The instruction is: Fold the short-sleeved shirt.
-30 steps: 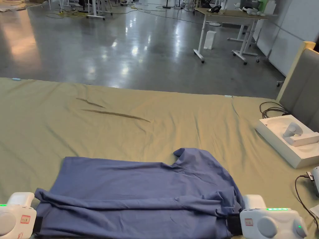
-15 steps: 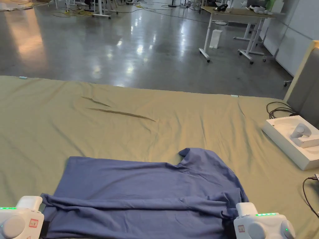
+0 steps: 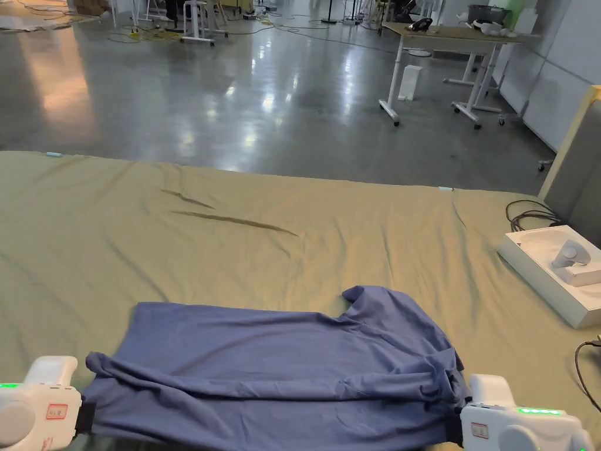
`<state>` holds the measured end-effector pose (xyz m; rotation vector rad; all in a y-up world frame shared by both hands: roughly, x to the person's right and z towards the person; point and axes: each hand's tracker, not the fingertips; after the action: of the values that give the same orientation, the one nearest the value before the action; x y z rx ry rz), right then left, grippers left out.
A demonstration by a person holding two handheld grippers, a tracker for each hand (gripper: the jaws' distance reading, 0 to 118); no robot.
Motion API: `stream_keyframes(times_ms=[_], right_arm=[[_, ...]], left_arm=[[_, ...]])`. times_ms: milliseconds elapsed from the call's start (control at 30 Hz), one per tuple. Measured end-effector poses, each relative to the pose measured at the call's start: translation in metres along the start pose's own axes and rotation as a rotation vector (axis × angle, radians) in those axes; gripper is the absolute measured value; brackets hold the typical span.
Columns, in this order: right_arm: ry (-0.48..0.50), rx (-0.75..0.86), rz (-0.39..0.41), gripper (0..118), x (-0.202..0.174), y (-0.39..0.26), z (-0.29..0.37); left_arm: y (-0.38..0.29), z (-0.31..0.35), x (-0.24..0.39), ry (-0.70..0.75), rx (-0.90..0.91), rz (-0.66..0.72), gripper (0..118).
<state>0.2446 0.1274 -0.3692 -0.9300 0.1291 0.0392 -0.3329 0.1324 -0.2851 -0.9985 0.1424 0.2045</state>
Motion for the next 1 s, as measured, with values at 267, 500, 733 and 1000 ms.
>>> stream_keyframes(times_ms=[267,500,733,1000], right_arm=[[-0.027,0.049,0.061,5,-0.006,0.017,0.064],[-0.016,-0.035,0.107,5,-0.007,-0.029,0.089],[-0.028,-0.187,0.138,5,-0.012,-0.098,0.076],[-0.081,-0.233,0.104,6,-0.013,-0.133,0.043]], left_arm=[[0.02,0.064,-0.013,-0.041,0.112,0.02,4],[-0.027,0.079,-0.03,-0.065,0.034,0.055,4],[-0.097,0.047,-0.035,-0.01,-0.162,0.016,4],[-0.128,0.012,-0.031,0.029,-0.24,-0.036,4]])
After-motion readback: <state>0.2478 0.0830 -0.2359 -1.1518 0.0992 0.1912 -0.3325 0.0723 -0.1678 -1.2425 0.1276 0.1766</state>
